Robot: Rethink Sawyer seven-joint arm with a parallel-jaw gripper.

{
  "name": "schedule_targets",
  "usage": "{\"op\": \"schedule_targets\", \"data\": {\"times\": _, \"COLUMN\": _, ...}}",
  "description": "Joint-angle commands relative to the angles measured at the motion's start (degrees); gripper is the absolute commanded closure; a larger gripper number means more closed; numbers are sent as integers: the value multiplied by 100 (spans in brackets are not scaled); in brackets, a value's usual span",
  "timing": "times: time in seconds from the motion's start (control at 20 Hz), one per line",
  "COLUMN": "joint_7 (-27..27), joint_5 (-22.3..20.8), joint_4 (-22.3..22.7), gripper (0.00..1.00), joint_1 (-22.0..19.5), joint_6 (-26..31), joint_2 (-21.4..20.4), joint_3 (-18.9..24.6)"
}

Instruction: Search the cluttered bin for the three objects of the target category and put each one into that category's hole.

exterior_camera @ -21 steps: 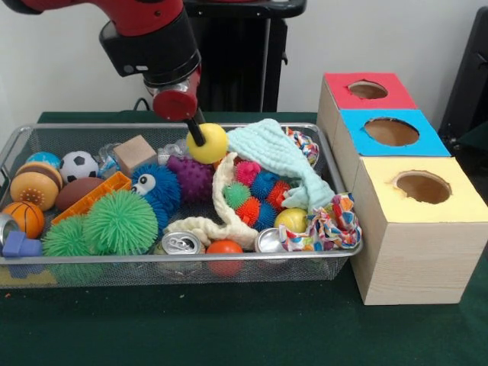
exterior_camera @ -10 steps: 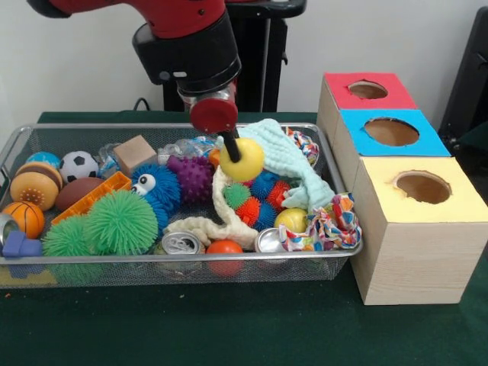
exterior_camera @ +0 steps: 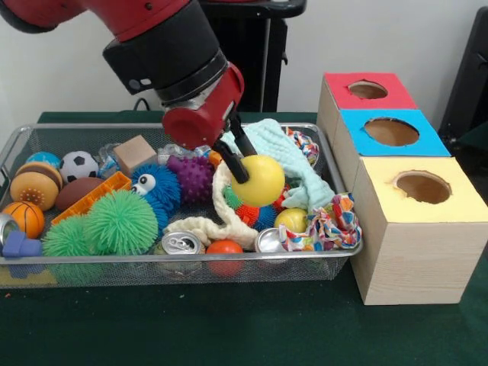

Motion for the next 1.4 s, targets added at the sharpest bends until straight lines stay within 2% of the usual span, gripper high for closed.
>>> {"op": "schedule_targets", "data": {"times": 0.05, "joint_7": 2550, "joint_5": 859, "joint_4": -388, "gripper": 100, "joint_1": -65, "joint_6": -275, "joint_2": 394, "joint_3": -162}}
{"op": "schedule_targets", "data": {"times": 0.25, "joint_7": 2675, "joint_5": 1249, "joint_4": -335, "gripper": 100, "joint_1": -158, "joint_6": -325, "joint_2": 447, "joint_3": -112}}
{"op": "schedule_targets", "data": {"times": 0.35, "joint_7": 2594, "joint_5": 1355, "joint_4": 186, "gripper": 100, "joint_1": -390, "joint_6": -560, "joint_2": 179, "joint_3": 50}}
{"op": "schedule_targets", "data": {"times": 0.5, "joint_7": 2380, "joint_5": 1335, "joint_4": 453, "gripper": 100, "joint_1": -602, "joint_6": -697, "joint_2": 177, "joint_3": 186}}
{"op": "schedule_targets", "data": {"times": 0.8, "joint_7": 2501, "joint_5": 1473, "joint_4": 533, "gripper": 100, "joint_1": -748, "joint_6": -888, "joint_2": 241, "joint_3": 283}}
{"op": "schedule_targets", "data": {"times": 1.05, "joint_7": 2553, "joint_5": 1480, "joint_4": 295, "gripper": 100, "joint_1": -703, "joint_6": -698, "joint_2": 260, "joint_3": 205}}
{"op": "schedule_targets", "data": {"times": 1.2, "joint_7": 2258, "joint_5": 1317, "joint_4": 69, "gripper": 100, "joint_1": -722, "joint_6": -372, "joint_2": 373, "joint_3": 160}}
{"op": "schedule_targets", "data": {"times": 1.4, "joint_7": 1214, "joint_5": 667, "joint_4": -58, "gripper": 100, "joint_1": -803, "joint_6": 386, "joint_2": 399, "joint_3": 246}}
